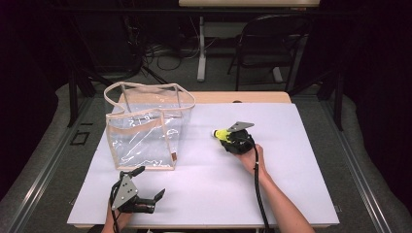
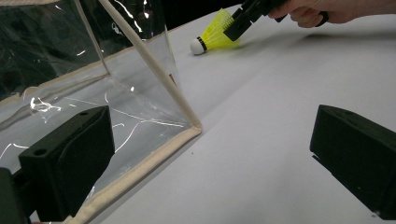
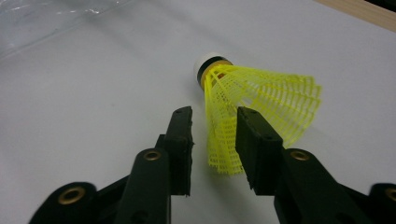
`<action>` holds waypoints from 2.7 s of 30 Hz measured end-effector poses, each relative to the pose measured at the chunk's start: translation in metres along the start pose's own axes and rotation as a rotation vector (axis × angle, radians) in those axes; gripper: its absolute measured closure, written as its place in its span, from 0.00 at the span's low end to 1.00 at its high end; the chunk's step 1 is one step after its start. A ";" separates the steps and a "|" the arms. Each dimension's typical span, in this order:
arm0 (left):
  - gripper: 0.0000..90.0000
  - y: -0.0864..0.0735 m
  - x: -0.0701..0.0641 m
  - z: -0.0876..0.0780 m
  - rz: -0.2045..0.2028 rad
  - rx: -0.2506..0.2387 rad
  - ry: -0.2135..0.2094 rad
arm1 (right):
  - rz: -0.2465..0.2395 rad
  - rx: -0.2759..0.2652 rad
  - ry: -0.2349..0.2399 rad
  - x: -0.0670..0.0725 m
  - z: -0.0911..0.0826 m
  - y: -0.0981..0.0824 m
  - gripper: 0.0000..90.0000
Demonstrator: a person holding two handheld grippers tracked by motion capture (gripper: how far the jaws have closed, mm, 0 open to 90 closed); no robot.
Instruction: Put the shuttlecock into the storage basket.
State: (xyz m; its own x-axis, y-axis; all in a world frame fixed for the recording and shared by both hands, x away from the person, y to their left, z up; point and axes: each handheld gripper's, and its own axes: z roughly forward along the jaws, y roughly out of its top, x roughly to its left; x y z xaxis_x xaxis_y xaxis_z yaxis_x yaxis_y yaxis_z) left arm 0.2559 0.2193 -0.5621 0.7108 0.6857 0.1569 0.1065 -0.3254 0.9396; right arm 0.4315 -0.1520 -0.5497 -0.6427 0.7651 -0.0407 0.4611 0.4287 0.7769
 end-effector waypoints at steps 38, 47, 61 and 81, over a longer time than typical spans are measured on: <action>0.00 0.000 0.000 -0.001 0.004 -0.002 0.002 | -0.045 0.002 -0.023 0.005 0.003 0.001 0.98; 0.00 0.000 0.000 -0.001 0.006 -0.002 0.002 | -0.086 -0.010 -0.021 0.008 -0.001 0.004 0.98; 0.00 0.000 0.000 -0.002 0.006 -0.004 0.002 | -0.106 -0.011 -0.018 0.009 -0.005 0.007 0.98; 0.00 0.000 0.000 -0.001 0.004 0.002 0.001 | -0.111 -0.023 -0.022 0.007 -0.017 0.016 0.98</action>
State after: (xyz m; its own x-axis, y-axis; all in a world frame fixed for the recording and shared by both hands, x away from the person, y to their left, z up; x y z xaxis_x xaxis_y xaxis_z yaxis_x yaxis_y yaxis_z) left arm 0.2555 0.2199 -0.5617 0.7104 0.6852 0.1606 0.1052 -0.3290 0.9385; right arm 0.4243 -0.1480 -0.5268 -0.6751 0.7241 -0.1413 0.3737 0.5008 0.7807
